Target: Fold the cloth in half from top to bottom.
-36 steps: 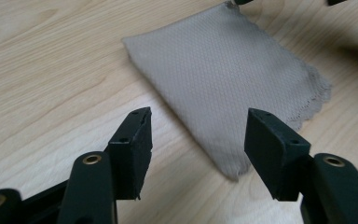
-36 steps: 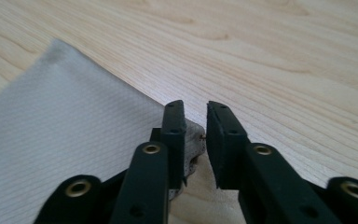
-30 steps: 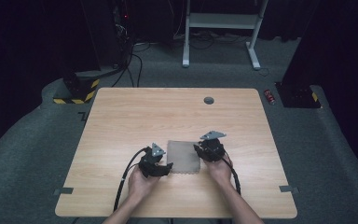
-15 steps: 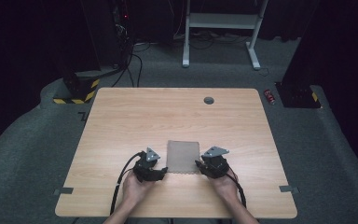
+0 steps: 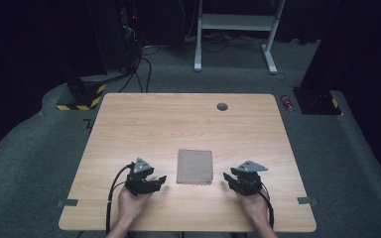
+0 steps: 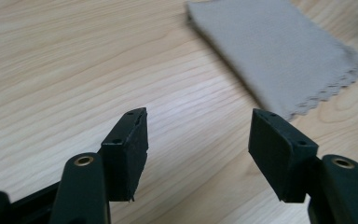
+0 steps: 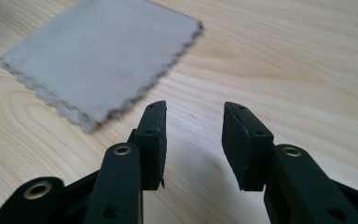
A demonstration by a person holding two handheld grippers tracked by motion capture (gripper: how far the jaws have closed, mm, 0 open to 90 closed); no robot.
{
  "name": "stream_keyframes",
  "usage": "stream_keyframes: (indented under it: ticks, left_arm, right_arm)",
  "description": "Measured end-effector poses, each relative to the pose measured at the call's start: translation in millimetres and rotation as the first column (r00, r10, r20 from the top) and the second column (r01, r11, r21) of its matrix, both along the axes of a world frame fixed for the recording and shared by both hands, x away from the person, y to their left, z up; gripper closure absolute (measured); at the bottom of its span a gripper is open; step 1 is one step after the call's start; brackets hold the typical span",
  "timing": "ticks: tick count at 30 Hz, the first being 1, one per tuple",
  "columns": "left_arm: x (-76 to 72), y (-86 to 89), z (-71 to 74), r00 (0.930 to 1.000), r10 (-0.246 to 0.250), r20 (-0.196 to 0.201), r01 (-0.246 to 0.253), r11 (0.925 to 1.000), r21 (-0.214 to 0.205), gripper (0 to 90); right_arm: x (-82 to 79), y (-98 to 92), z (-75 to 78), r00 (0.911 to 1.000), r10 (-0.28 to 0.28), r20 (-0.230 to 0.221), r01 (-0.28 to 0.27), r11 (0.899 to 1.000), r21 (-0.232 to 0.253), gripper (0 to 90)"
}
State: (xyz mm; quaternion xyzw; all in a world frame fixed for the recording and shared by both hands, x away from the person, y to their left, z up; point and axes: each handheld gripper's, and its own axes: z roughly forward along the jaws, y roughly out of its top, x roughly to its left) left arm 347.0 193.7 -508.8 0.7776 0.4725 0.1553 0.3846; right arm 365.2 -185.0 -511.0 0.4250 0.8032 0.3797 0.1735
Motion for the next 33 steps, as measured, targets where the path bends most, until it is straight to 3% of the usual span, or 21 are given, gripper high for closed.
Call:
stream_keyframes:
  ticks: [3, 8, 15, 20, 21, 22, 25, 28, 33]
  left_arm:
    - [-2.3, 9.1, -2.5, 0.9996, 0.026, 0.0, -0.026, 0.9996, 0.008, 37.3]
    - [-3.6, 14.4, -6.6, 0.9987, 0.05, 0.007, -0.051, 0.9971, 0.056, 36.5]
    - [-4.0, 27.8, -13.2, 0.996, 0.089, 0.007, -0.089, 0.9929, 0.078, 36.1]
    - [-5.0, 33.7, -14.8, 0.9942, 0.105, 0.024, -0.107, 0.9909, 0.082, 35.2]
    - [-6.9, 34.4, -18.2, 0.9934, 0.099, 0.058, -0.104, 0.9898, 0.097, 34.2]
    - [-7.3, 34.1, -19.0, 0.9927, 0.1, 0.067, -0.106, 0.9891, 0.102, 33.1]
    - [-6.1, 34.4, -19.2, 0.9916, 0.112, 0.065, -0.118, 0.9878, 0.101, 30.8]
    - [-6.1, 34.0, -19.3, 0.9907, 0.12, 0.063, -0.126, 0.9867, 0.102, 29.5]
    - [-6.1, 34.0, -19.3, 0.991, 0.119, 0.062, -0.125, 0.9869, 0.102, 29.2]
  right_arm:
    - [-3.3, -16.4, -3.7, 0.9985, -0.052, -0.019, 0.053, 0.998, 0.028, 59.0]
    - [-5.9, -28.4, -8.3, 0.995, -0.095, -0.029, 0.095, 0.995, 0.007, 58.2]
    - [-10.7, -40.4, -11.2, 0.9906, -0.136, -0.019, 0.135, 0.991, -0.004, 57.5]
    - [-12.7, -42.8, -11.2, 0.9892, -0.146, -0.007, 0.146, 0.989, -0.026, 55.5]
    - [-13.9, -41.6, -11.3, 0.9889, -0.148, 0.0, 0.148, 0.988, -0.045, 52.9]
    - [-14.3, -40.6, -11.4, 0.9898, -0.142, 0.011, 0.143, 0.988, -0.064, 51.5]
    - [-16.5, -37.7, -11.4, 0.9893, -0.143, 0.031, 0.145, 0.985, -0.09, 48.0]
    - [-14.6, -39.9, -11.7, 0.988, -0.155, 0.003, 0.154, 0.986, -0.068, 43.0]
    - [-14.3, -39.8, -11.8, 0.988, -0.154, 0.0, 0.154, 0.986, -0.068, 41.7]
